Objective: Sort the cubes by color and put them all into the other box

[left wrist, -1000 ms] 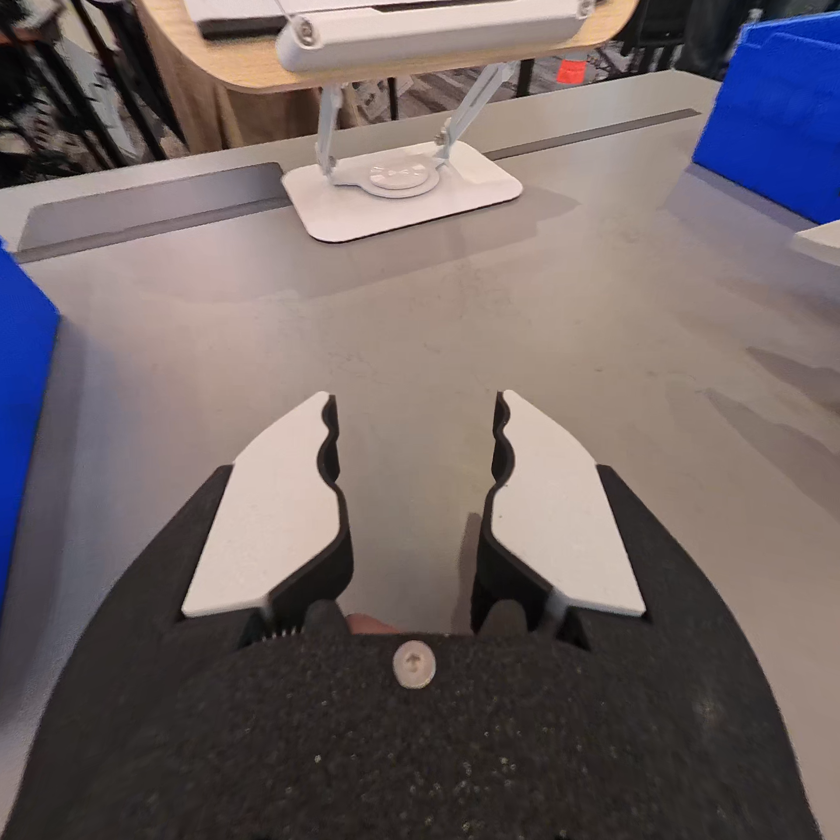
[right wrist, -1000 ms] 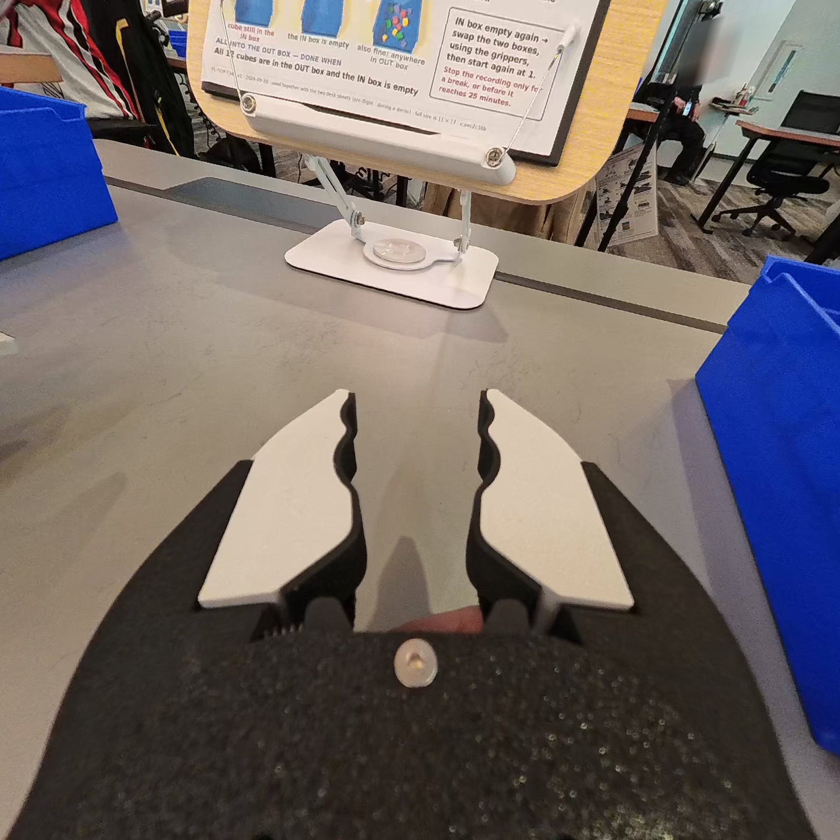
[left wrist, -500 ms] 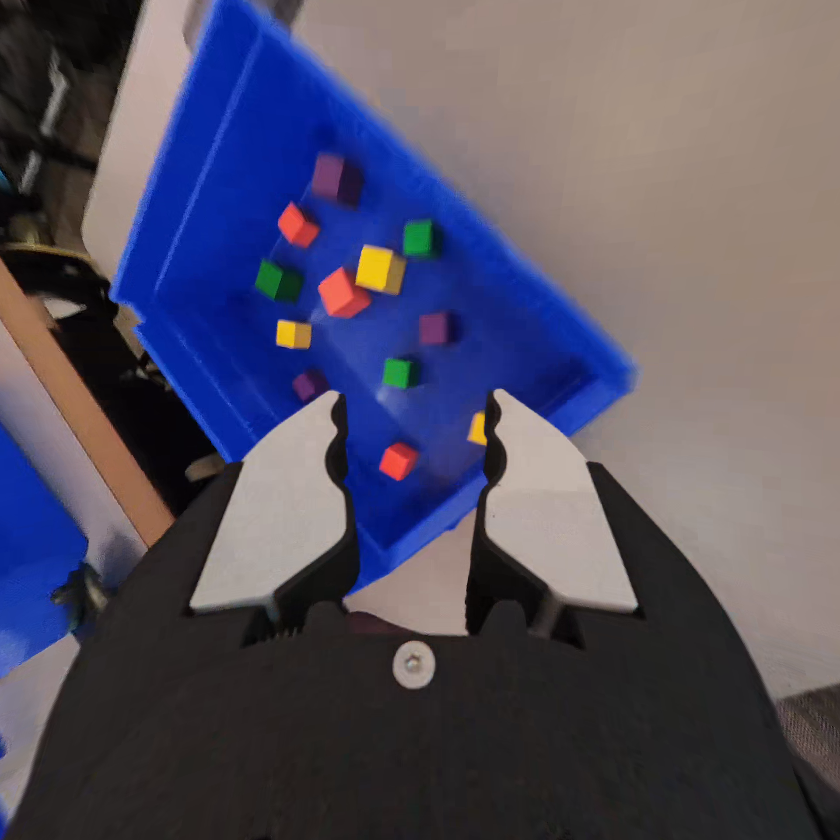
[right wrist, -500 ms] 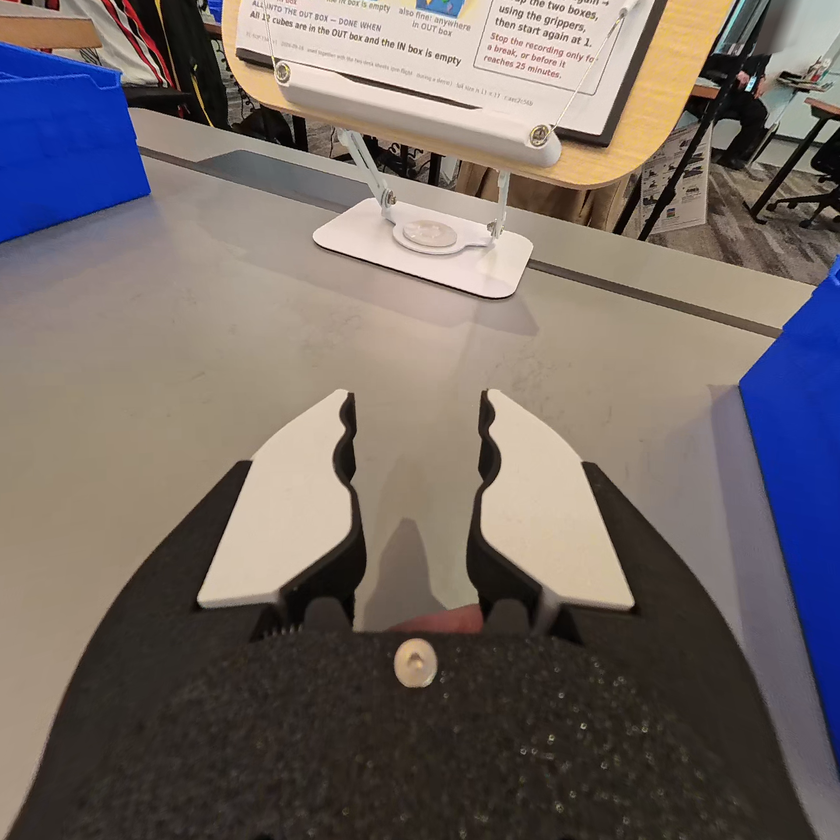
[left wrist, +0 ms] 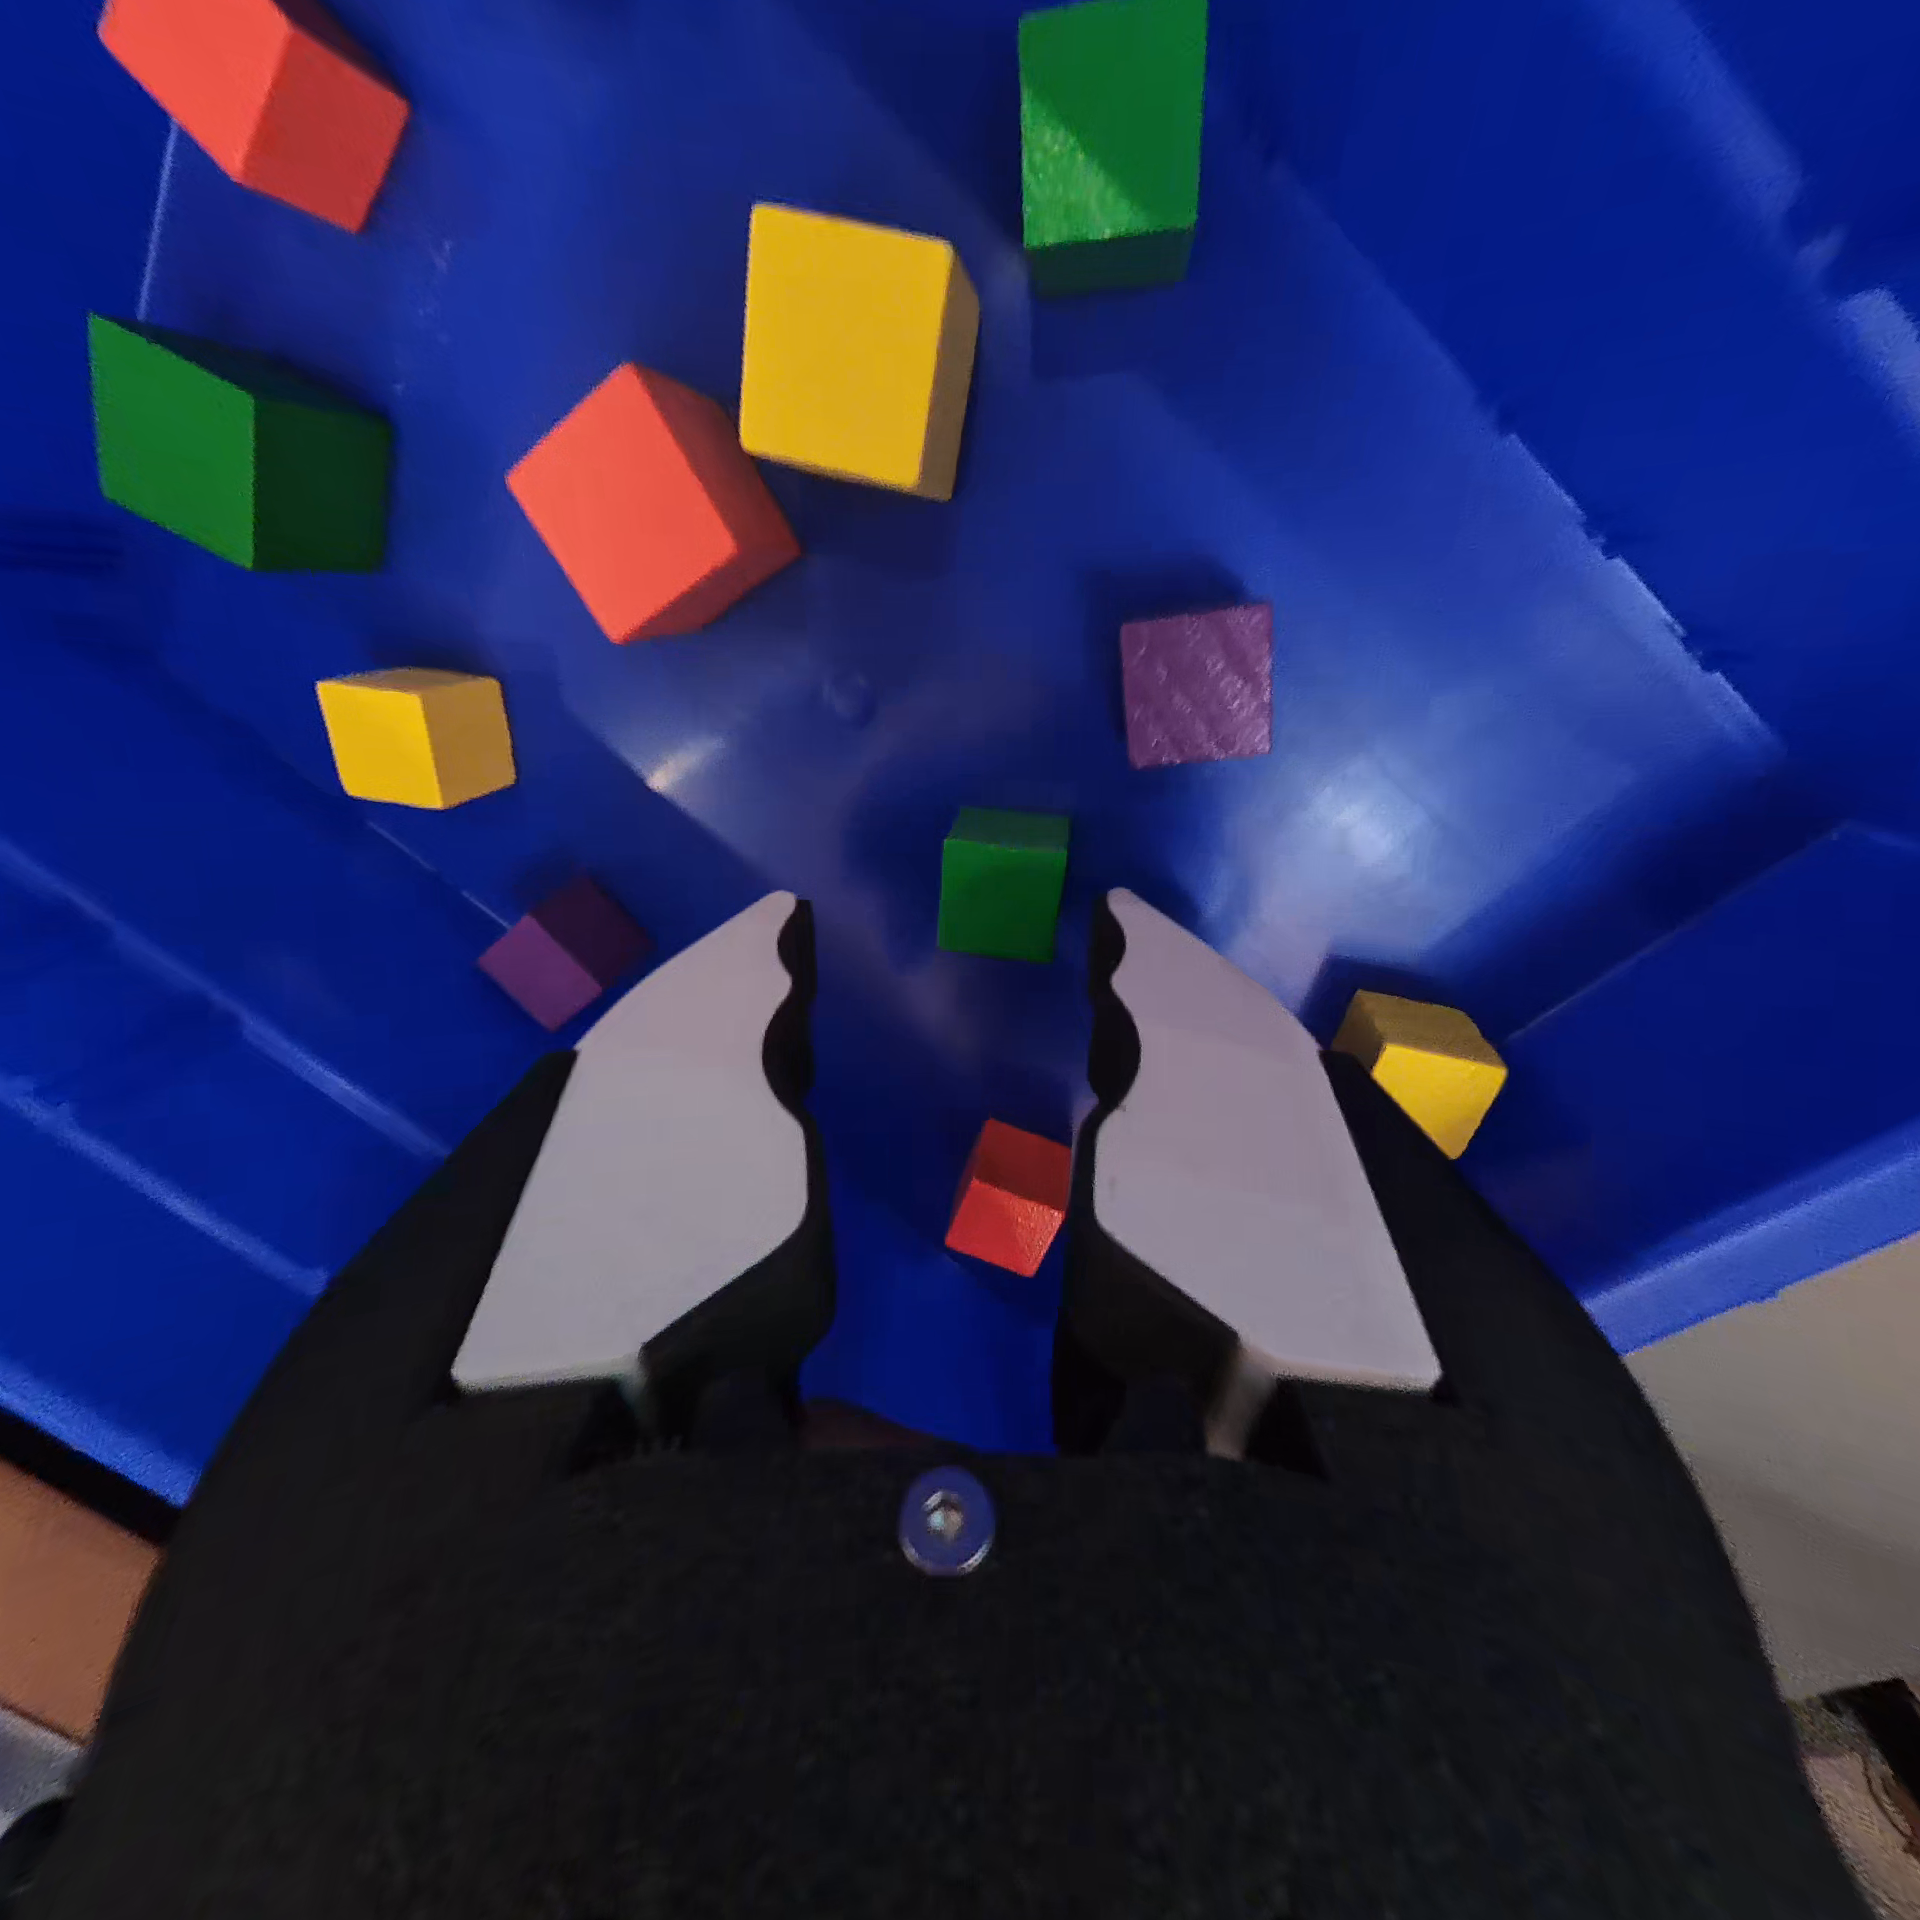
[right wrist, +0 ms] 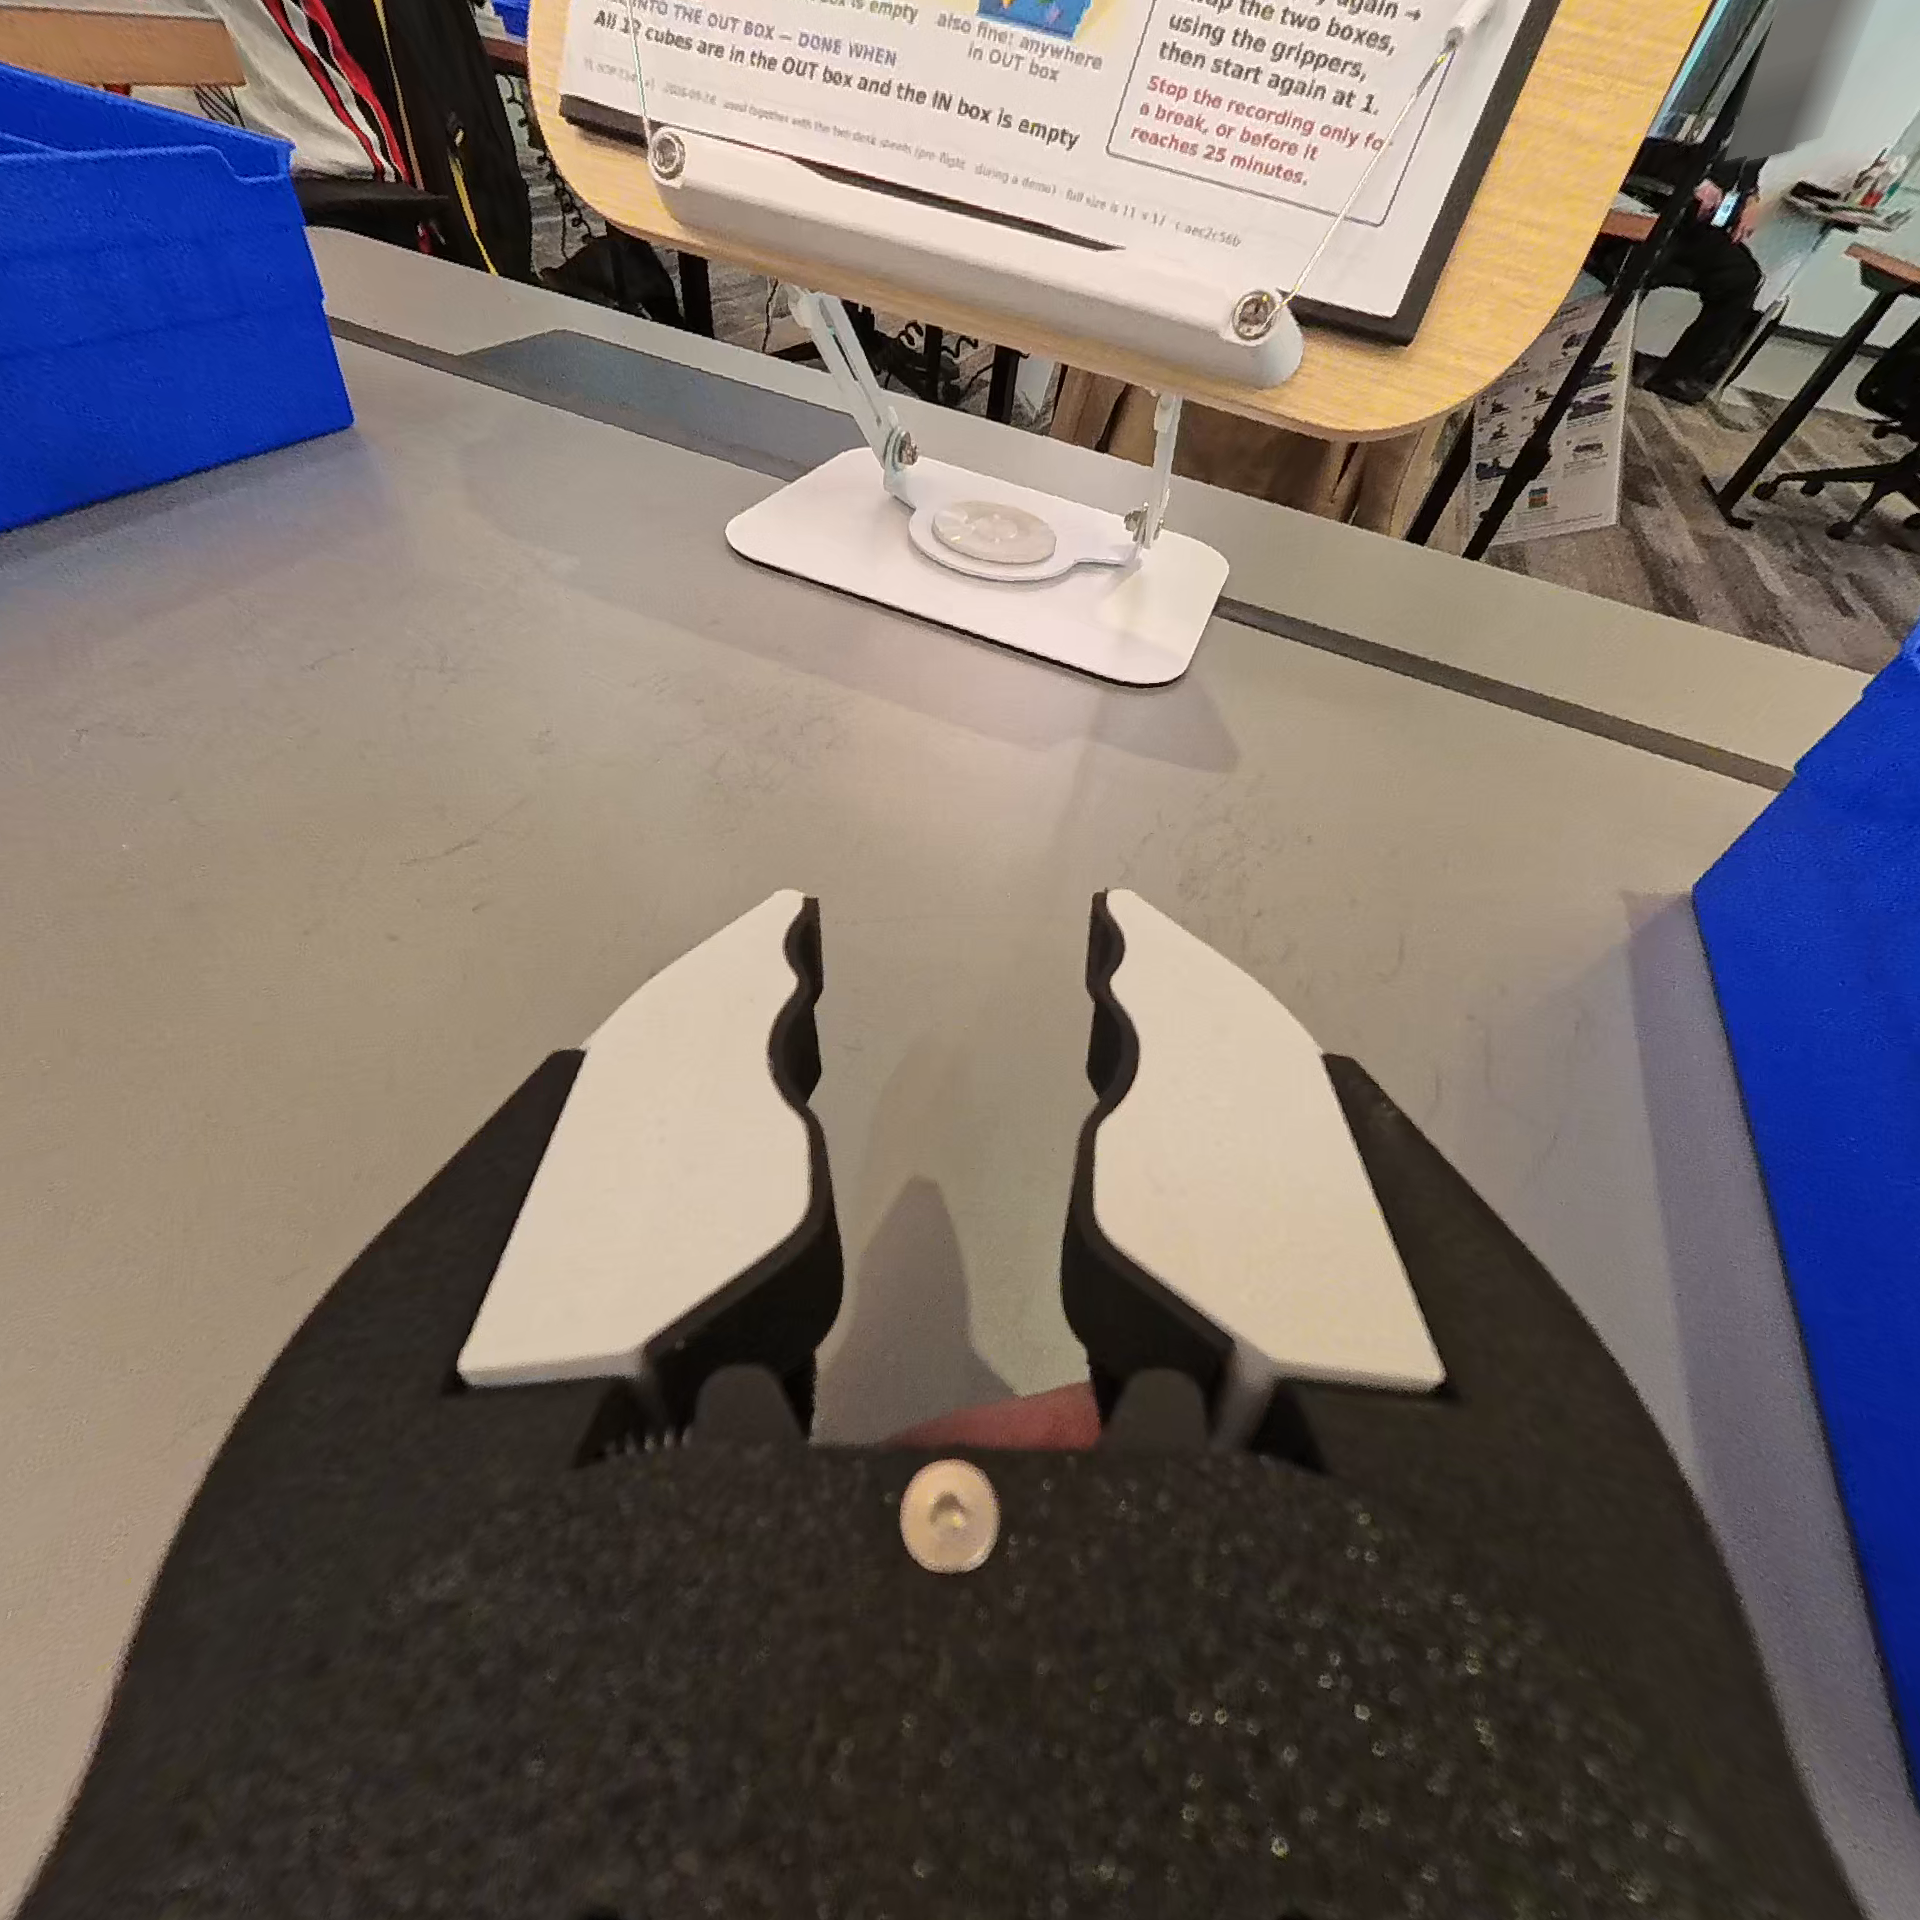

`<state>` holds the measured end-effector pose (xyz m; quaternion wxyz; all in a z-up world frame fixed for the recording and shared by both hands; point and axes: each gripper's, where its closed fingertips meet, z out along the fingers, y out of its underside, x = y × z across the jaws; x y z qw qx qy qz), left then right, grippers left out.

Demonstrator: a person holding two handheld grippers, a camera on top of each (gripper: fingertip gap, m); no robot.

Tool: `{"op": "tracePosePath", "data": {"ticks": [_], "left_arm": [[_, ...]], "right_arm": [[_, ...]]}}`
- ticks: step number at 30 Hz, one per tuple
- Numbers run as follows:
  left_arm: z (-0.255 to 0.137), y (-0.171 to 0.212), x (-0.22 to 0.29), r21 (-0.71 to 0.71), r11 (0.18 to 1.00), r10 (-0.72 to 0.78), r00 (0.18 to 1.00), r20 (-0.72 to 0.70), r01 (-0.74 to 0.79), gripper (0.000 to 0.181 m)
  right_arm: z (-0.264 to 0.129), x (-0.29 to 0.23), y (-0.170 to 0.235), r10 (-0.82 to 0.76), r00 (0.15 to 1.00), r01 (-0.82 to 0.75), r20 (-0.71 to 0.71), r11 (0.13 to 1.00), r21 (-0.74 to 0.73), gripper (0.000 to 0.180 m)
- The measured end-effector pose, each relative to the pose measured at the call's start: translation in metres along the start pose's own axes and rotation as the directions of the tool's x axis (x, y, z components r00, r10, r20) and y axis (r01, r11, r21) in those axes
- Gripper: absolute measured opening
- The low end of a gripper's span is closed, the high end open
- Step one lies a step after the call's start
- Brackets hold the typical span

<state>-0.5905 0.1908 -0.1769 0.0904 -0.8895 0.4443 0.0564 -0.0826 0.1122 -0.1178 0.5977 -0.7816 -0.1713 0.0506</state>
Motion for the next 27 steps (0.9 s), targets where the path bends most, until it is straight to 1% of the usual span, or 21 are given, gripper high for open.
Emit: {"op": "tracePosePath", "data": {"ticks": [2,3,4,7,9,11,12,14,16,19,21,23,25,27], "left_arm": [[0.001,-0.003,0.001,0.009,1.000,0.013,1.000,-0.008,-0.013,0.045],[0.003,-0.003,0.002,0.007,1.000,0.022,1.000,-0.017,-0.022,0.028],[0.006,-0.002,0.004,0.003,1.000,0.031,0.999,-0.024,-0.031,0.024],[0.006,-0.006,0.011,0.047,0.999,0.028,0.997,-0.066,-0.025,0.023],[-0.001,-0.011,0.017,0.110,0.994,0.013,0.996,-0.086,-0.003,0.023],[-0.019,-0.021,0.020,0.210,0.977,-0.007,0.996,-0.093,0.027,0.023],[-0.033,-0.029,0.022,0.287,0.956,-0.026,0.995,-0.100,0.054,0.022],[-0.071,-0.051,0.027,0.475,0.873,-0.052,0.990,-0.130,0.108,0.022],[-0.116,-0.077,0.043,0.662,0.738,-0.031,0.986,-0.165,0.134,0.022],[-0.168,-0.111,0.086,0.836,0.533,0.064,0.979,-0.191,0.128,0.022],[-0.193,-0.134,0.125,0.908,0.401,0.154,0.968,-0.199,0.123,0.022],[-0.208,-0.155,0.162,0.947,0.289,0.234,0.948,-0.213,0.142,0.022],[-0.212,-0.175,0.196,0.953,0.230,0.308,0.914,-0.263,0.197,0.022],[-0.210,-0.194,0.224,0.948,0.198,0.377,0.873,-0.308,0.249,0.022]], "right_arm": [[0.000,-0.001,0.000,-0.007,1.000,0.007,-0.001,1.000,0.004,0.049],[-0.001,-0.001,-0.001,-0.010,1.000,0.010,-0.003,1.000,0.005,0.049],[-0.001,-0.001,-0.001,-0.012,1.000,0.012,-0.003,1.000,0.006,0.048],[-0.001,-0.001,-0.001,-0.012,1.000,0.012,0.001,1.000,0.010,0.048],[-0.002,-0.002,-0.002,-0.010,1.000,0.010,0.008,1.000,0.019,0.048],[-0.003,-0.004,-0.003,-0.014,1.000,0.013,0.021,1.000,0.025,0.048],[-0.003,-0.005,-0.003,-0.017,0.999,0.016,0.030,1.000,0.026,0.047],[-0.002,-0.007,-0.002,-0.018,0.999,0.017,0.045,1.000,0.023,0.047],[-0.002,-0.007,-0.002,-0.008,0.998,0.007,0.060,1.000,0.018,0.046],[-0.001,-0.009,-0.001,0.017,0.995,-0.018,0.098,1.000,0.007,0.046],[-0.001,-0.012,-0.001,0.036,0.990,-0.035,0.138,0.999,-0.004,0.046],[-0.003,-0.021,-0.004,0.036,0.977,-0.039,0.212,0.999,0.012,0.045],[-0.006,-0.032,-0.006,-0.015,0.960,0.004,0.280,0.999,0.041,0.043],[-0.008,-0.041,-0.006,-0.070,0.945,0.053,0.319,0.997,0.060,0.044]]}}
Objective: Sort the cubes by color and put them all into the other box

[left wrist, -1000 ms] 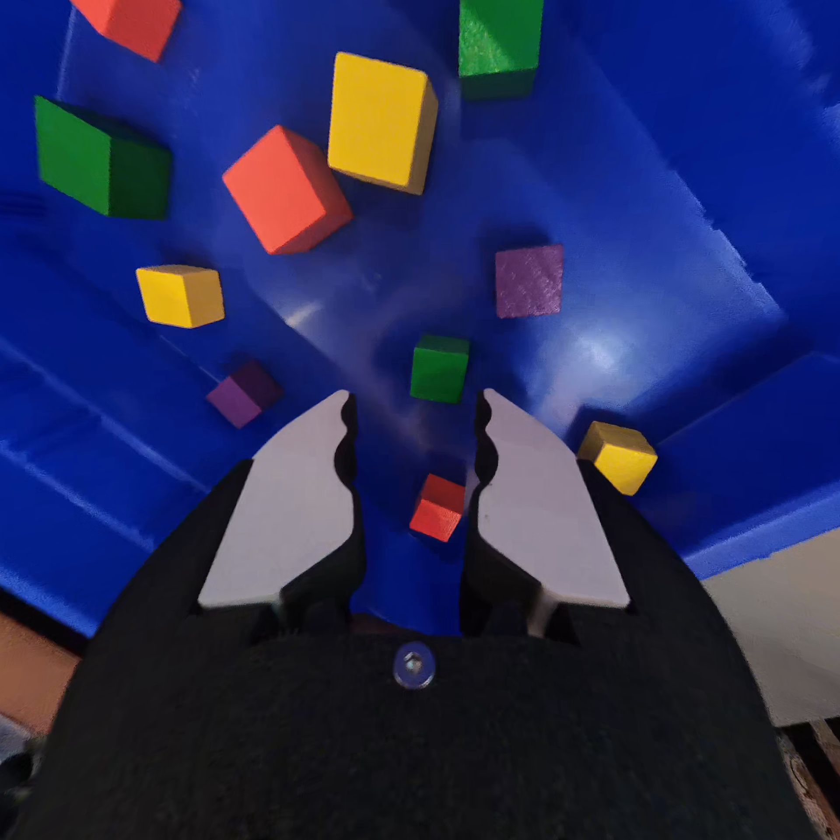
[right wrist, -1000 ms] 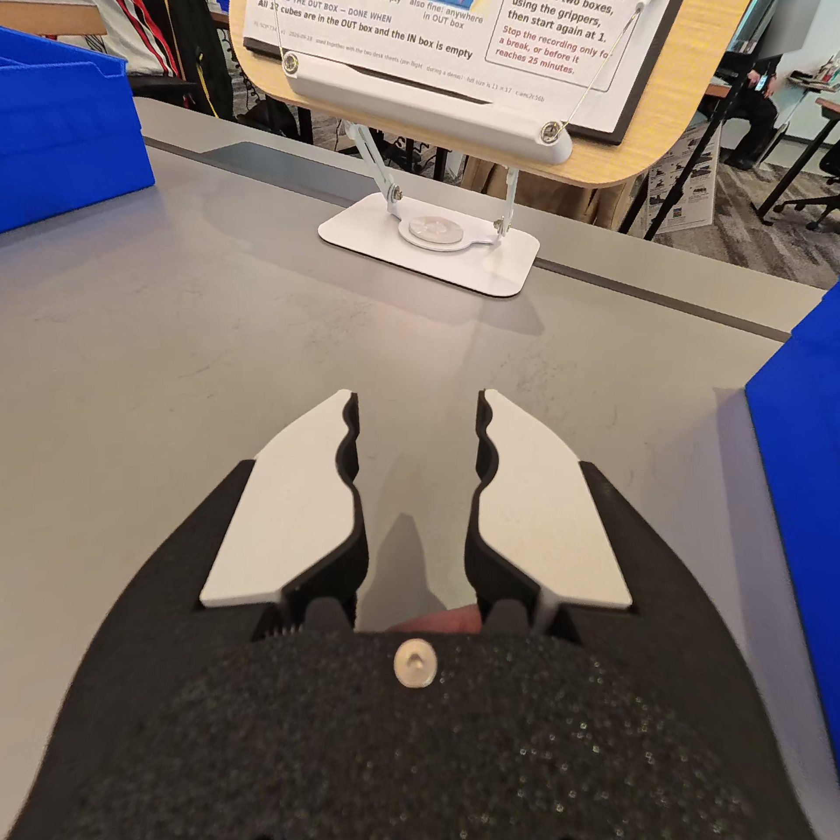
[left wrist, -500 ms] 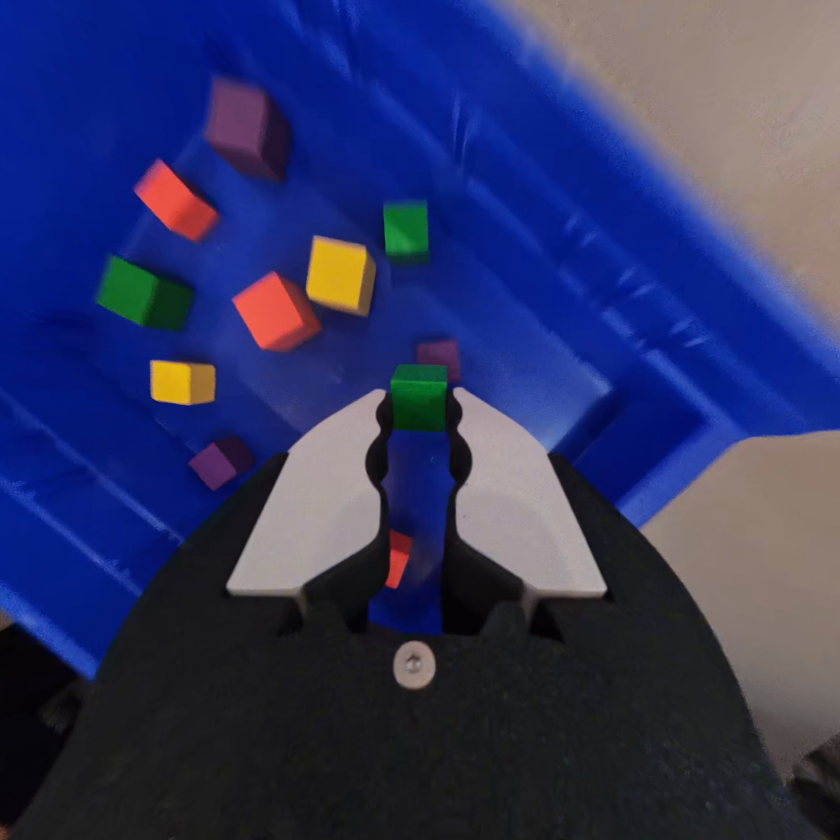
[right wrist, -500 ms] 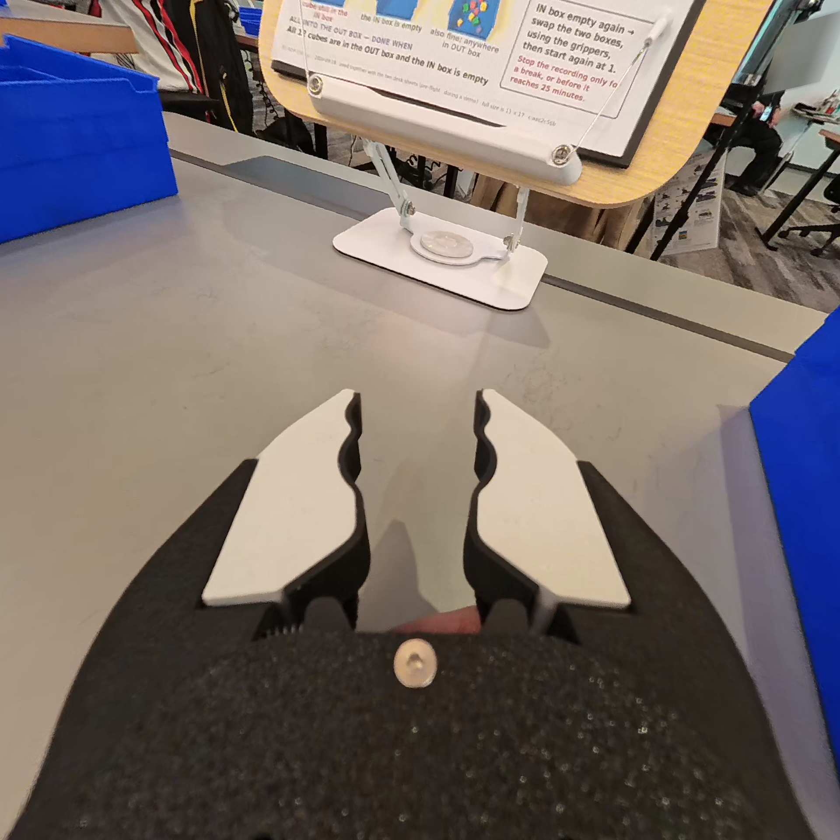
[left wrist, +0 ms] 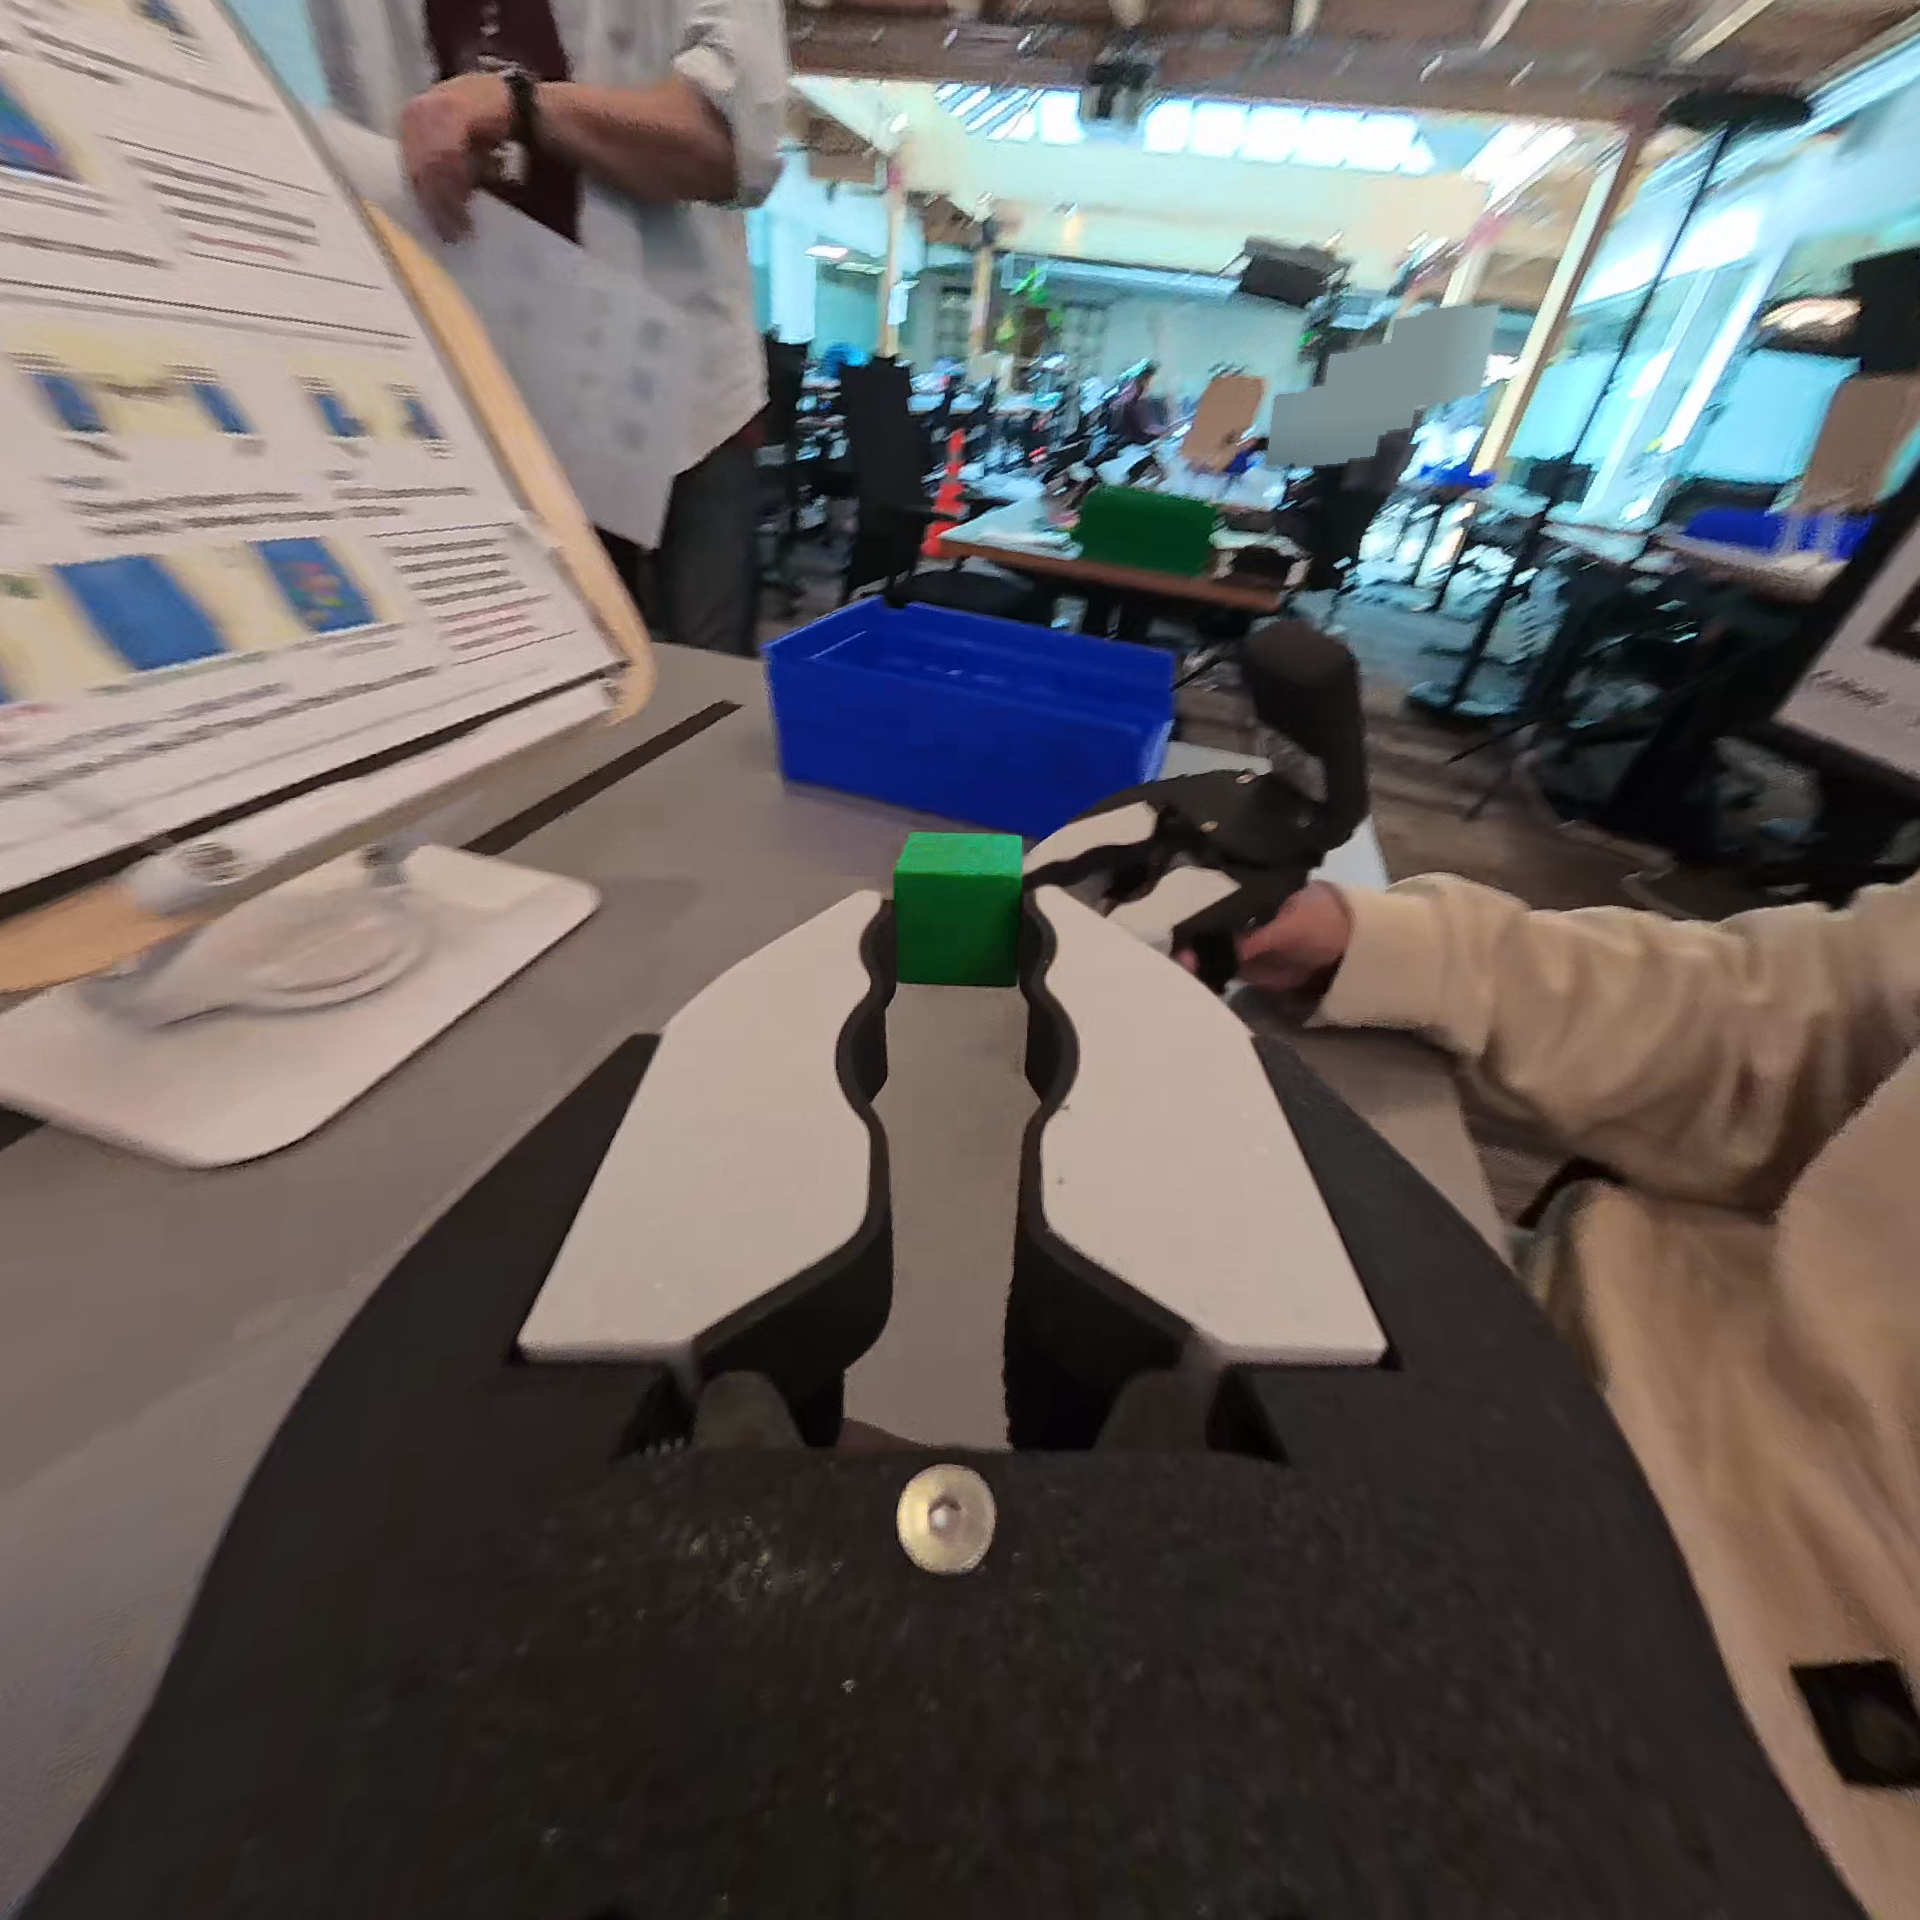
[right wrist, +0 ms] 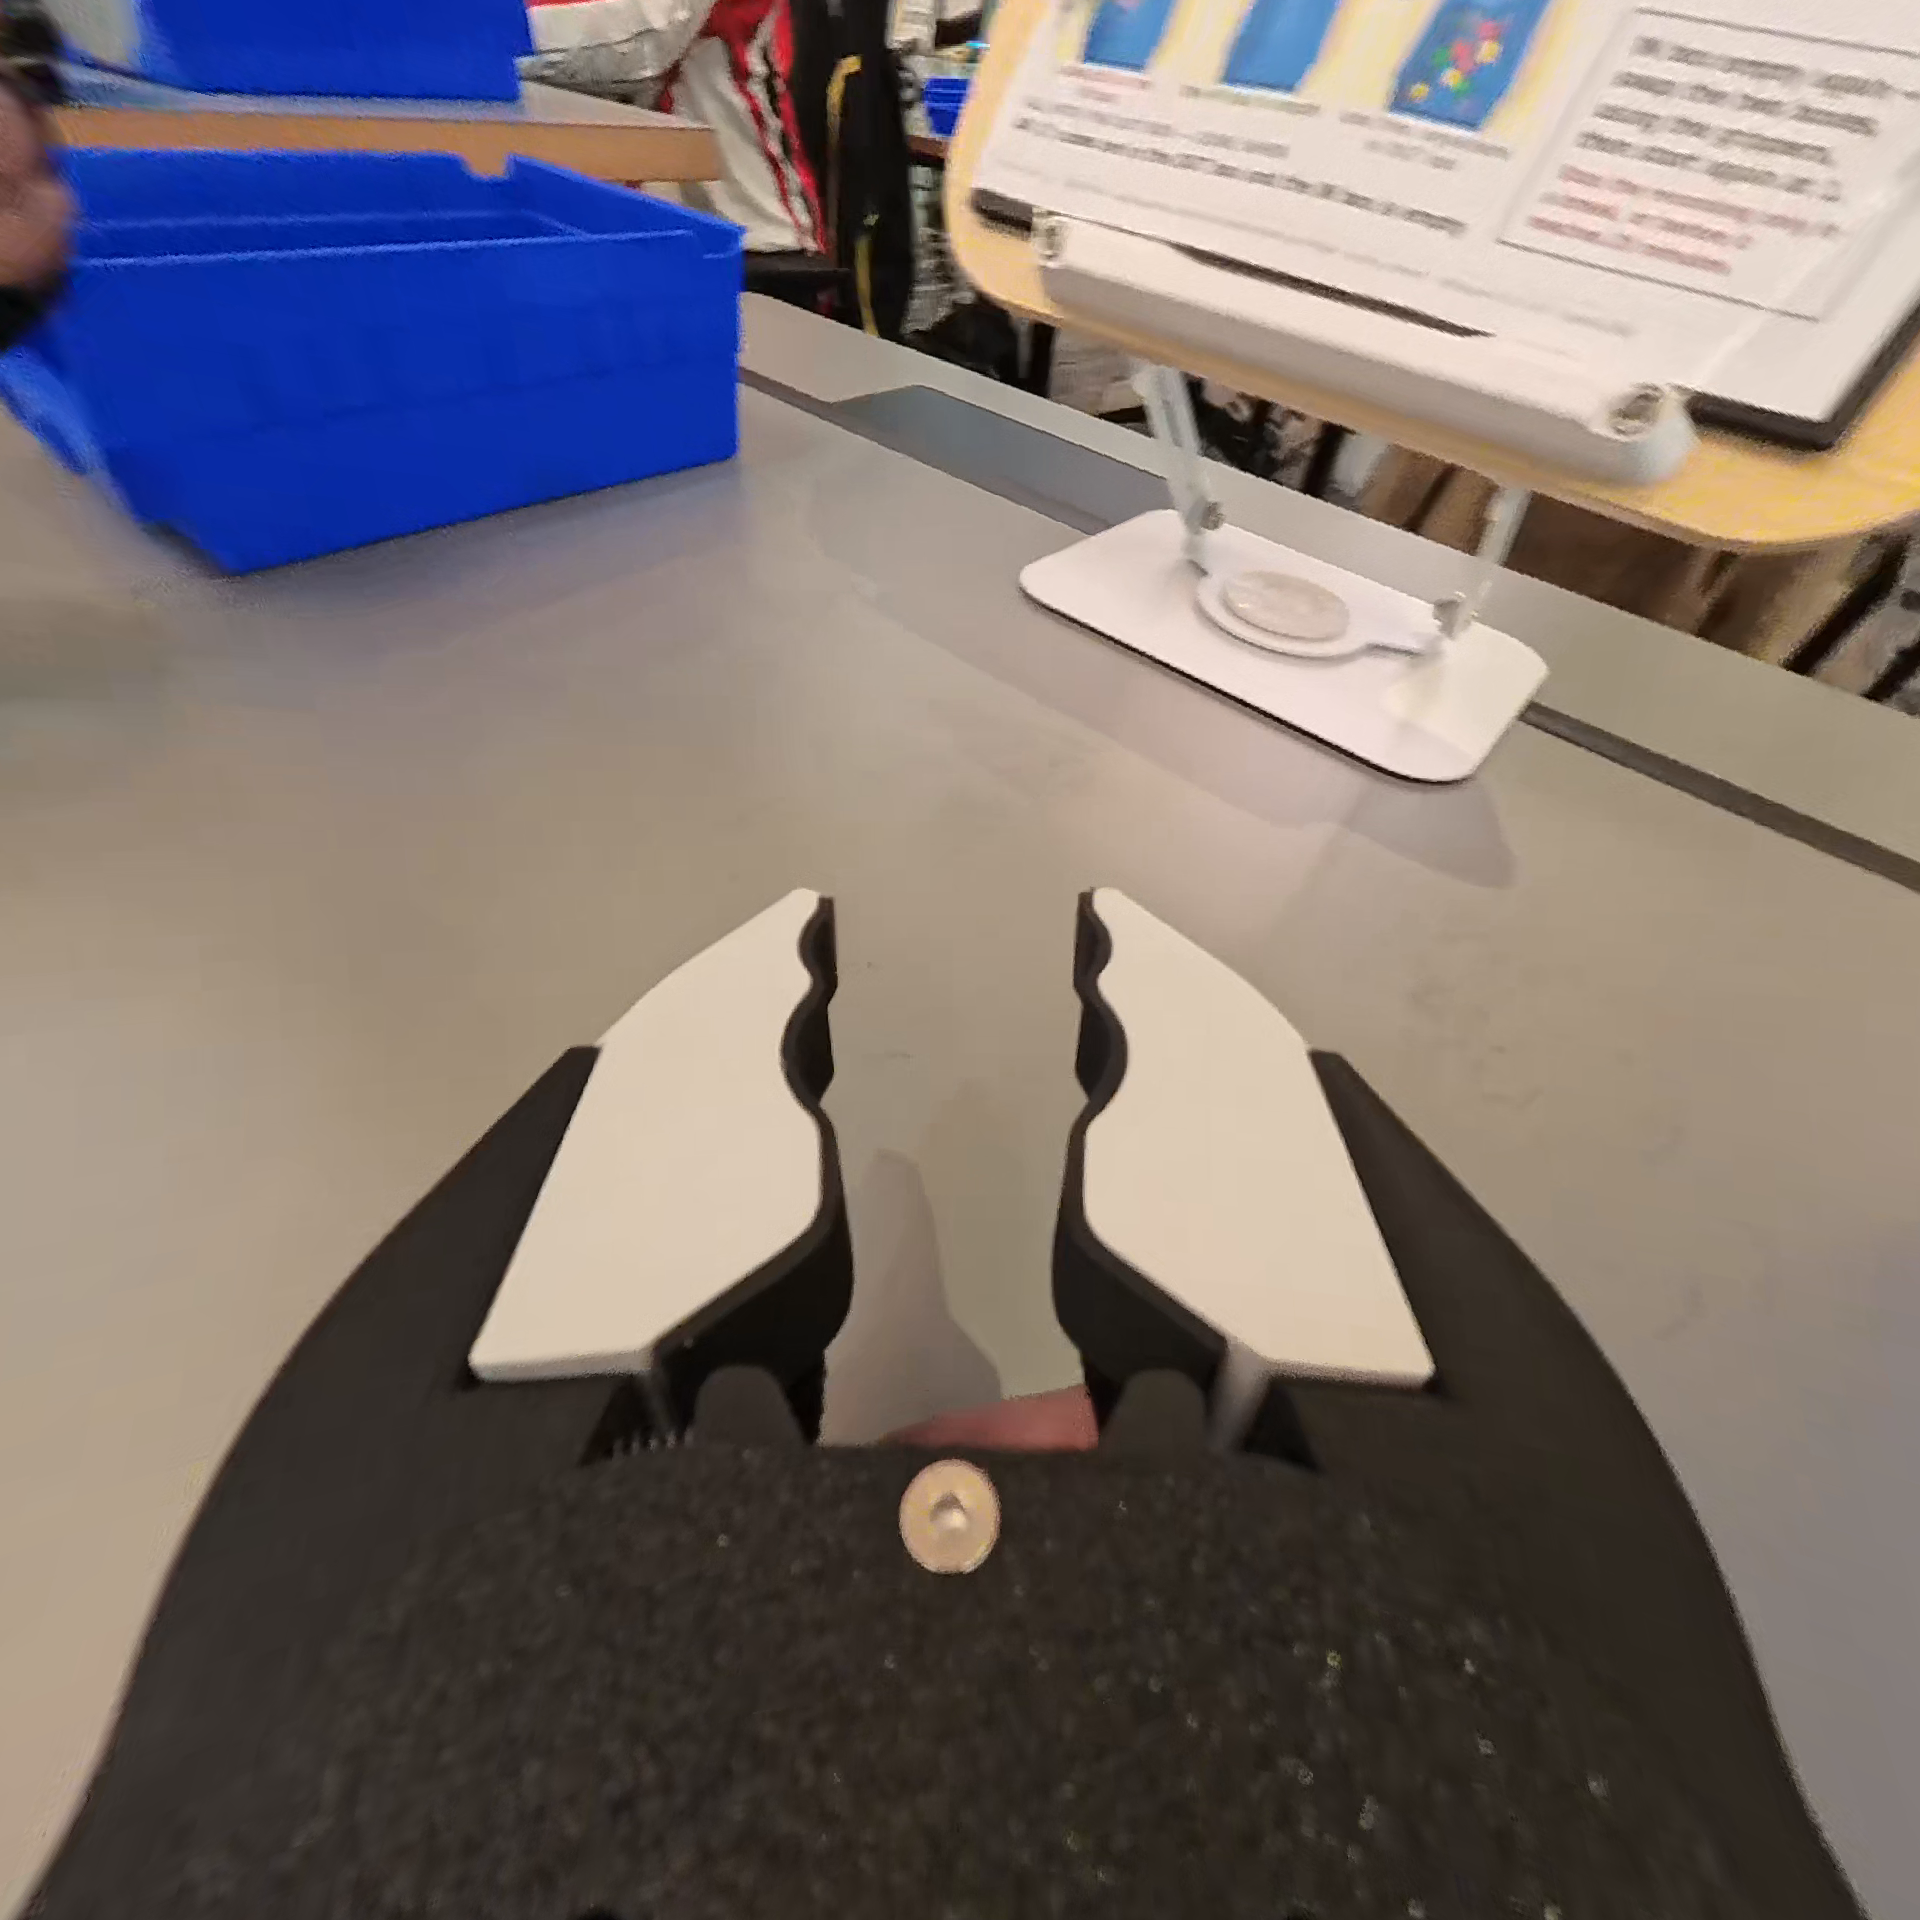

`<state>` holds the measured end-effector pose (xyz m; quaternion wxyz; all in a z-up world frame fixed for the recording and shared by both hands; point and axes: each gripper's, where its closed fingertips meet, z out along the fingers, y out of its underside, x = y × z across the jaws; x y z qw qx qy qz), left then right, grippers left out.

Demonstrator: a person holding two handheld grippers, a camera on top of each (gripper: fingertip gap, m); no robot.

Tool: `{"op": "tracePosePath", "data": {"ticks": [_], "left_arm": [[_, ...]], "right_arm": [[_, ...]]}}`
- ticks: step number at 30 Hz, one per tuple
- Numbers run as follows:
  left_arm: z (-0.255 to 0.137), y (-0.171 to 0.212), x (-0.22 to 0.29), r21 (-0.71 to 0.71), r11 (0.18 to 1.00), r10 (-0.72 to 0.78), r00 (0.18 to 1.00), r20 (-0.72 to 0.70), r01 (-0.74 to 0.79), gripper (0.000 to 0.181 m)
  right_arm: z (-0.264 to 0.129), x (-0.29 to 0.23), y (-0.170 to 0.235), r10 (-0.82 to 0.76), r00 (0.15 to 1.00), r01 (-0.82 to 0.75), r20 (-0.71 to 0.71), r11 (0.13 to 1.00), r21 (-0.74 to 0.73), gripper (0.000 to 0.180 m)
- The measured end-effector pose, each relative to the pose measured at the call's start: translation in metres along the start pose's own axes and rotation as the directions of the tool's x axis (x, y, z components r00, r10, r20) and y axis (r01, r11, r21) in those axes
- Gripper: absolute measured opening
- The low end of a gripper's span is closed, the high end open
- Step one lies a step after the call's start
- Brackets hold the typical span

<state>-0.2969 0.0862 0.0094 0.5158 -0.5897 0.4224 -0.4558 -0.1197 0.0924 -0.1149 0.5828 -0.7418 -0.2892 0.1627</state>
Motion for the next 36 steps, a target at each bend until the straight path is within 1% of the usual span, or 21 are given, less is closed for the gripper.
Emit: {"op": "tracePosePath", "data": {"ticks": [2,4,6,9,11,12,14,17,20,23,27,29,32,36], "left_arm": [[0.025,0.007,0.012,0.028,0.998,-0.061,0.994,-0.089,0.064,0.022],[0.047,0.017,0.017,0.006,0.993,-0.113,0.982,-0.150,0.115,0.022],[0.062,0.029,0.019,-0.043,0.994,-0.108,0.982,-0.152,0.103,0.022],[0.072,0.035,0.028,-0.059,0.990,-0.135,0.972,-0.192,0.126,0.022],[0.076,0.039,0.033,-0.073,0.986,-0.164,0.962,-0.217,0.152,0.022],[0.078,0.041,0.035,-0.082,0.983,-0.176,0.958,-0.227,0.162,0.022],[0.082,0.042,0.037,-0.096,0.977,-0.207,0.945,-0.254,0.188,0.022],[0.086,0.040,0.043,-0.110,0.959,-0.282,0.903,-0.323,0.260,0.022],[0.090,0.040,0.048,-0.130,0.940,-0.341,0.859,-0.383,0.315,0.022],[0.092,0.043,0.051,-0.155,0.925,-0.380,0.825,-0.417,0.348,0.022],[0.093,0.049,0.051,-0.187,0.904,-0.428,0.786,-0.447,0.385,0.022],[0.094,0.051,0.050,-0.195,0.902,-0.432,0.784,-0.445,0.386,0.022],[0.092,0.051,0.049,-0.199,0.890,-0.455,0.763,-0.459,0.411,0.022],[0.091,0.051,0.048,-0.204,0.873,-0.484,0.735,-0.474,0.443,0.022]], "right_arm": [[0.000,-0.010,-0.003,-0.014,0.998,0.013,0.060,1.000,0.014,0.044],[0.000,-0.013,-0.004,-0.014,0.997,0.012,0.080,1.000,0.021,0.044],[0.000,-0.013,-0.003,0.000,0.997,-0.002,0.083,1.000,0.020,0.044],[-0.002,-0.014,-0.004,0.005,0.995,-0.008,0.098,0.999,0.033,0.044],[-0.003,-0.022,-0.010,-0.051,0.990,0.042,0.133,0.997,0.070,0.044],[-0.004,-0.027,-0.016,-0.116,0.982,0.102,0.146,0.990,0.097,0.044],[-0.008,-0.041,-0.032,-0.288,0.943,0.260,0.168,0.951,0.170,0.045],[-0.011,-0.059,-0.061,-0.522,0.840,0.469,0.150,0.837,0.283,0.044],[-0.003,-0.064,-0.080,-0.645,0.754,0.586,0.125,0.746,0.316,0.043],[0.003,-0.068,-0.090,-0.716,0.690,0.646,0.108,0.676,0.355,0.042],[0.006,-0.078,-0.093,-0.765,0.637,0.677,0.089,0.611,0.411,0.034],[0.007,-0.083,-0.094,-0.786,0.615,0.688,0.072,0.579,0.437,0.027],[0.012,-0.086,-0.093,-0.792,0.607,0.694,0.062,0.566,0.446,0.022],[0.014,-0.087,-0.094,-0.783,0.619,0.678,0.062,0.572,0.461,0.022]]}}
